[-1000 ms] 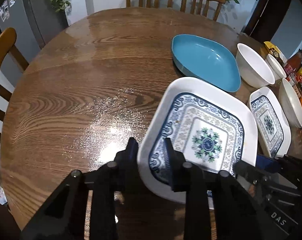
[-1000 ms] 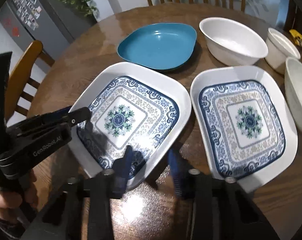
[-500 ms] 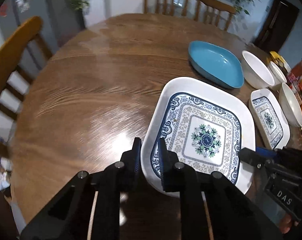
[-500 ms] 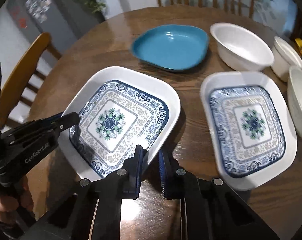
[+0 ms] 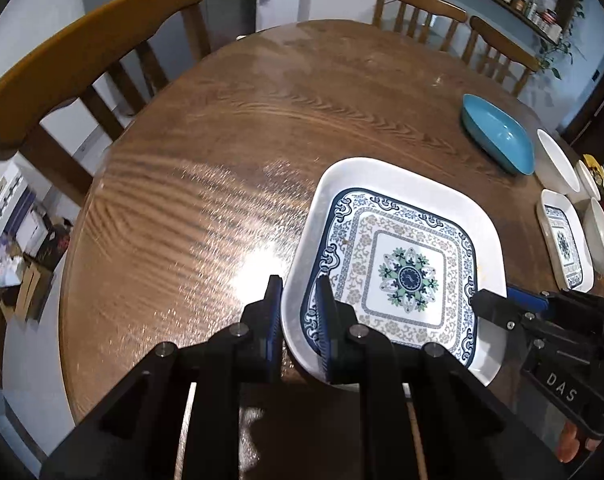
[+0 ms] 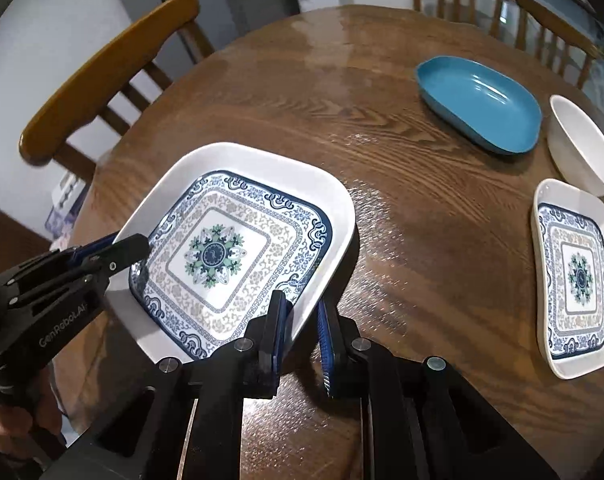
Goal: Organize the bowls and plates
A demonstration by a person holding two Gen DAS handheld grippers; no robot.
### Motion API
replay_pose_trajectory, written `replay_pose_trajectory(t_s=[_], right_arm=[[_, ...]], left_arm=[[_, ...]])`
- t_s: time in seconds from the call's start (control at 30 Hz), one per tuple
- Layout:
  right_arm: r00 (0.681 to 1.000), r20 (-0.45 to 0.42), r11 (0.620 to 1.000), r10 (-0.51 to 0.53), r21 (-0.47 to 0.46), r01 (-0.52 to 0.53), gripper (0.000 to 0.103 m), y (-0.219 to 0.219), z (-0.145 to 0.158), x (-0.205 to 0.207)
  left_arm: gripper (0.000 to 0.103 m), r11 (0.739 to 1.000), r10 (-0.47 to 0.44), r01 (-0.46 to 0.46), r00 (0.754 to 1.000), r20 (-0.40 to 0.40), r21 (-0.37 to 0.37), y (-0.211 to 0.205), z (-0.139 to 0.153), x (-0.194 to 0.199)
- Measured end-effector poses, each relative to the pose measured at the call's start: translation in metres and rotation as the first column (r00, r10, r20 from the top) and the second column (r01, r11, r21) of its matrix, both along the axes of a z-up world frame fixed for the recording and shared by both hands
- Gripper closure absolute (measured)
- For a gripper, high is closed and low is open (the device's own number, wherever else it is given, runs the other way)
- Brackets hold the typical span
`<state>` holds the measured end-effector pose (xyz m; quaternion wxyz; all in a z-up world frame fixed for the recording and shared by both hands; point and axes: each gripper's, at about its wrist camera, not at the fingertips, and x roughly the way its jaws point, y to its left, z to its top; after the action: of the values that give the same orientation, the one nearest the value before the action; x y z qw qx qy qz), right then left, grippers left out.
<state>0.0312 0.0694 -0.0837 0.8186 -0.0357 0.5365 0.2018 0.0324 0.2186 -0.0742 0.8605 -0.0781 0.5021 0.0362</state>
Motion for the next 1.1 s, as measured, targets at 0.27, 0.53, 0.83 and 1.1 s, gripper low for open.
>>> replay_pose_trajectory(t_s=[0.27, 0.53, 0.83, 1.1], right_arm=[[0.999, 0.048, 0.998, 0.004, 0.055, -0.007, 0.062, -0.016, 0.018, -0.015], [0.989, 0.087, 0.988, -0.117, 0.107, 0.107, 0.060, -0.098, 0.045, -0.035], [0.949, 0.088, 0.945, -0.304, 0.151, 0.289, 0.060, -0.188, 0.054, -0.058], [0.901, 0.079, 0.896, -0.426, 0.173, 0.408, 0.056, -0.251, 0.051, -0.074]], left_arm=[[0.044, 0.997, 0.071, -0.073, 0.996, 0.062, 0.033, -0.002, 0.016, -0.019], [0.031, 0.999, -0.011, 0.007, 0.994, 0.112, 0.035, -0.052, 0.041, -0.030], [0.016, 0.987, -0.158, 0.155, 0.981, 0.111, 0.036, -0.134, 0.052, -0.033], [0.013, 0.972, -0.236, 0.236, 0.969, 0.075, 0.017, -0.187, 0.047, -0.023]])
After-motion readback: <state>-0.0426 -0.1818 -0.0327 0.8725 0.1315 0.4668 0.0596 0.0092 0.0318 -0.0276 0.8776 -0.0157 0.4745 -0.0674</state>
